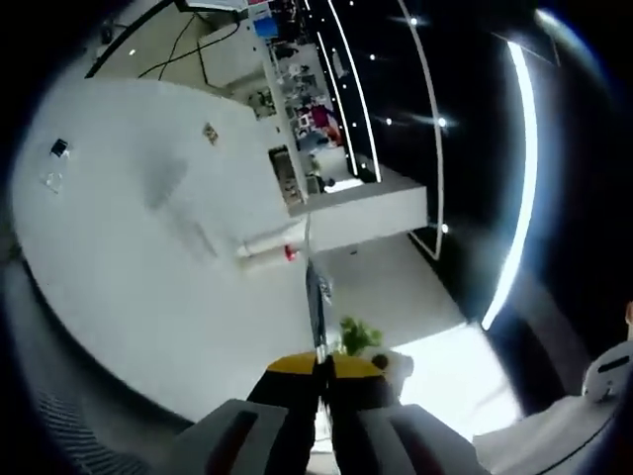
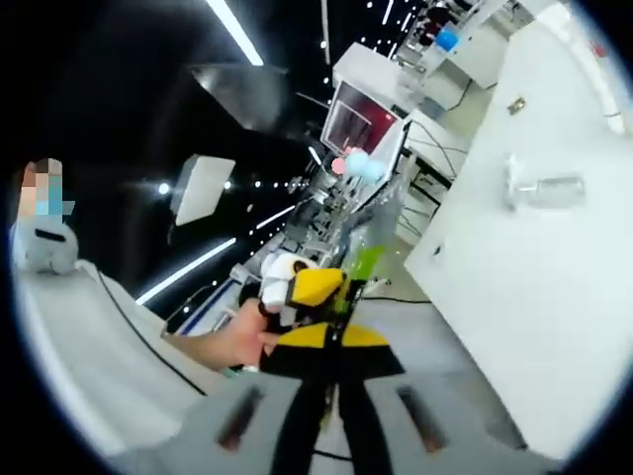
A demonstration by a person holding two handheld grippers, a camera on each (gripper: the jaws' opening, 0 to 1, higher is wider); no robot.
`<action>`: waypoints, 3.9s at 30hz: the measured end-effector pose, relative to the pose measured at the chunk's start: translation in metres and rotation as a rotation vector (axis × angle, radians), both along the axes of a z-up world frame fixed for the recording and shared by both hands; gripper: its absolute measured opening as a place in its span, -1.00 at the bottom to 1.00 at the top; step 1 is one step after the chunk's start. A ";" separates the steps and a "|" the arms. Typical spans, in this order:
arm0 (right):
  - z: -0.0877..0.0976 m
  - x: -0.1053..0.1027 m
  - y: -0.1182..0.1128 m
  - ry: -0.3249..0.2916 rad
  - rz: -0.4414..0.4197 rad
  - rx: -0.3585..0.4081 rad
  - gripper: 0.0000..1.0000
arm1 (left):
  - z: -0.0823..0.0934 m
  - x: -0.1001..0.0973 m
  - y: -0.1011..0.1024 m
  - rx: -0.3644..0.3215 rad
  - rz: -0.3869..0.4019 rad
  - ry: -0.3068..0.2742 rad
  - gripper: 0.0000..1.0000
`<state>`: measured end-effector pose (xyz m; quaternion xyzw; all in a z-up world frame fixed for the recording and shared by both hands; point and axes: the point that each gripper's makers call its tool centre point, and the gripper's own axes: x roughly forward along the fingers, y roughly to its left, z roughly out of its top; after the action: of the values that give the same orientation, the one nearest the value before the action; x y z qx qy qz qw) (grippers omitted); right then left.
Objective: Arrange the skincare products in the storage area until every visible bottle or jar stands upright without overlapping.
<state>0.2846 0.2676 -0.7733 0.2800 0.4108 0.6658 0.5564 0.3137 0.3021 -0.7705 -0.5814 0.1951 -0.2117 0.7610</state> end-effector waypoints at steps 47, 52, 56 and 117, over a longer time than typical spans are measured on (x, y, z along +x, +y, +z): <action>0.037 0.025 0.059 0.126 0.001 0.171 -0.91 | 0.024 -0.015 0.019 0.074 -0.051 -0.118 -0.98; 0.047 0.048 0.053 0.134 -0.096 0.204 -0.87 | 0.020 -0.018 -0.001 0.136 -0.178 -0.125 -0.98; 0.051 0.049 0.047 0.082 -0.096 0.188 -0.95 | 0.019 -0.012 -0.004 0.111 -0.176 -0.121 -0.97; 0.060 0.068 0.054 0.169 -0.166 0.157 -0.93 | 0.020 -0.021 -0.023 0.019 -0.227 -0.186 -0.96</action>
<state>0.3522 0.3213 -0.7138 0.4106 0.3784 0.6217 0.5493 0.2922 0.2792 -0.7504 -0.5262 0.1902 -0.3477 0.7523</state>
